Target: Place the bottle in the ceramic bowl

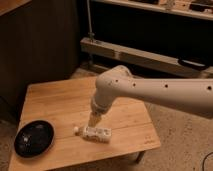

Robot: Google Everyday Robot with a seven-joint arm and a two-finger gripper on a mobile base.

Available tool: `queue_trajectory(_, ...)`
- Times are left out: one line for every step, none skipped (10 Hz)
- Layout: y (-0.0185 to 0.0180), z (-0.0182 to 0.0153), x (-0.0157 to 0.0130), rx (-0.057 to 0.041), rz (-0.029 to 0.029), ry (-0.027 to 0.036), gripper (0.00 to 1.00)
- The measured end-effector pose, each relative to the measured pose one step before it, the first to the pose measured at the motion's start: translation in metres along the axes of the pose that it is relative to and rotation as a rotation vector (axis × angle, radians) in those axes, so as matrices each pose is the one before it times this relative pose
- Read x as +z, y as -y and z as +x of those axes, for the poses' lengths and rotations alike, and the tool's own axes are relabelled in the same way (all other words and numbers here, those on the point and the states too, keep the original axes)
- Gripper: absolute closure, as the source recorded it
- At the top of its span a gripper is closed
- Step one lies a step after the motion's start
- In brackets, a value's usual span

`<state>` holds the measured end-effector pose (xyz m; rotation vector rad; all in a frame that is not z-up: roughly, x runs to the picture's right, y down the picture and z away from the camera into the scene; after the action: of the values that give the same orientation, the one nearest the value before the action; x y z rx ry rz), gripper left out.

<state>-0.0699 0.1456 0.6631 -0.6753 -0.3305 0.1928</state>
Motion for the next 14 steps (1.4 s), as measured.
queue_trajectory(-0.02575,0.0007,0.01652,-0.00465,-0.01975,0.00421,0.35)
queue_trajectory(-0.02778,0.00448,0.02365,-0.00227,-0.02227,0.00602,0.35)
queue_trajectory(-0.01229,0.0039,0.01407,-0.00182,-0.01044,0.00224,0.35)
queue_trajectory(-0.01072,0.0036,0.01514,-0.00436,-0.00392,0.00273,0.35)
queue_trajectory(-0.01089,0.00372,0.01935,-0.01216,-0.00332,0.0078,0.35)
queue_trajectory(-0.00597,0.00118,0.01128,-0.00578,-0.0006,0.00979,0.35)
queue_trajectory(-0.00167,-0.00074,0.00535,-0.00435,0.00224,0.00895,0.35)
queue_trajectory(0.00306,-0.00297,0.00187,-0.00837,0.00454,0.00839,0.35)
queue_trajectory(0.00482,-0.00343,-0.00034,-0.00959,0.0038,0.00711,0.35)
queue_trajectory(0.00632,-0.00143,0.00031,-0.00515,0.00545,0.00506,0.35)
queue_trajectory(0.00449,-0.00082,0.00136,-0.00439,0.00202,0.00193,0.35)
queue_trajectory(0.00915,0.00055,0.00316,-0.00611,0.00398,-0.00418,0.35)
queue_trajectory(0.00635,0.00072,0.00339,-0.00682,0.00278,-0.00571,0.35)
queue_trajectory(0.0051,0.00027,0.00563,-0.00435,-0.00329,-0.00437,0.35)
